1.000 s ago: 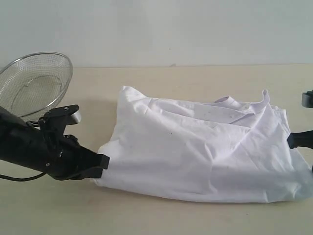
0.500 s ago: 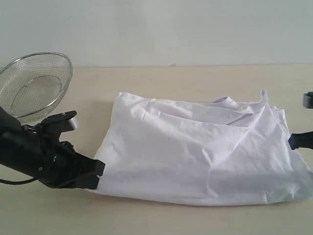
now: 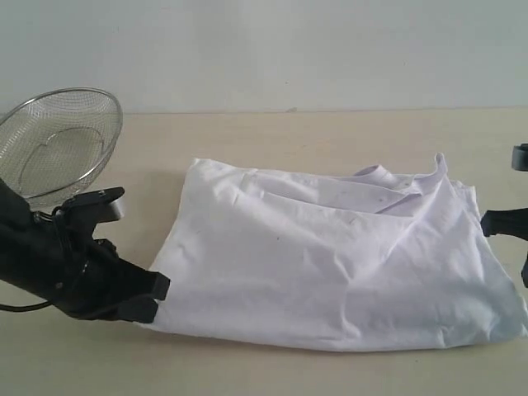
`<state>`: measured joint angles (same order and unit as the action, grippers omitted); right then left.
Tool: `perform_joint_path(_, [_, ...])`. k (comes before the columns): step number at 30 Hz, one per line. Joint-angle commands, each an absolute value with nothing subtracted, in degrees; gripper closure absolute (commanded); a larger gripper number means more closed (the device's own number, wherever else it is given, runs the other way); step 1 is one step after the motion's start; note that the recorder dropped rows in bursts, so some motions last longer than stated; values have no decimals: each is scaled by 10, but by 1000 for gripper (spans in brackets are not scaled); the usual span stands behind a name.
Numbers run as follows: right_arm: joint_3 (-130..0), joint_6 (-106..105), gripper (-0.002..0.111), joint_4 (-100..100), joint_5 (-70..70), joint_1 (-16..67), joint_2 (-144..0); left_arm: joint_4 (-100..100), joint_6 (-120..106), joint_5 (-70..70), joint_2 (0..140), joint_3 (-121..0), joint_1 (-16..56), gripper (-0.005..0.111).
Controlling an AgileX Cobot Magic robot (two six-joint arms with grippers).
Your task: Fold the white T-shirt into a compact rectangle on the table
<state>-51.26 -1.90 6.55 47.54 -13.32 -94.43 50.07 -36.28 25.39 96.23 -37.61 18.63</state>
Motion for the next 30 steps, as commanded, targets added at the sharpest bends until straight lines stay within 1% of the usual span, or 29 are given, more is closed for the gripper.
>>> perform_joint_path(1, [-514, -22, 108, 86, 454, -137, -921, 484, -351, 261, 958, -372, 184, 92])
perform_joint_path(3, [-514, -23, 108, 102, 445, -137, -912, 484, -351, 255, 958, -372, 184, 78])
perform_joint_path(5, [-514, -43, 108, 130, 435, -137, -903, 485, -351, 251, 958, -372, 184, 60])
perform_joint_path(6, [-514, -51, 108, 141, 433, -137, -899, 486, -350, 249, 958, -372, 184, 53])
perform_joint_path(8, [-514, -73, 108, 181, 418, -136, -896, 486, -345, 242, 958, -372, 184, 47])
perform_joint_path(14, [-519, -223, 108, 375, 369, -96, -907, 486, -343, 225, 957, -374, 184, 49])
perform_joint_path(17, [-540, -227, 108, 384, 351, -69, -933, 488, -343, 227, 951, -374, 184, 49])
perform_joint_path(21, [-583, -227, 108, 391, 352, -56, -993, 491, -343, 225, 929, -384, 184, 49])
perform_joint_path(25, [-614, -228, 108, 395, 360, -56, -1051, 491, -343, 244, 911, -422, 184, 49])
perform_joint_path(30, [-628, -252, 108, 420, 361, -55, -1082, 491, -343, 248, 916, -490, 186, 51])
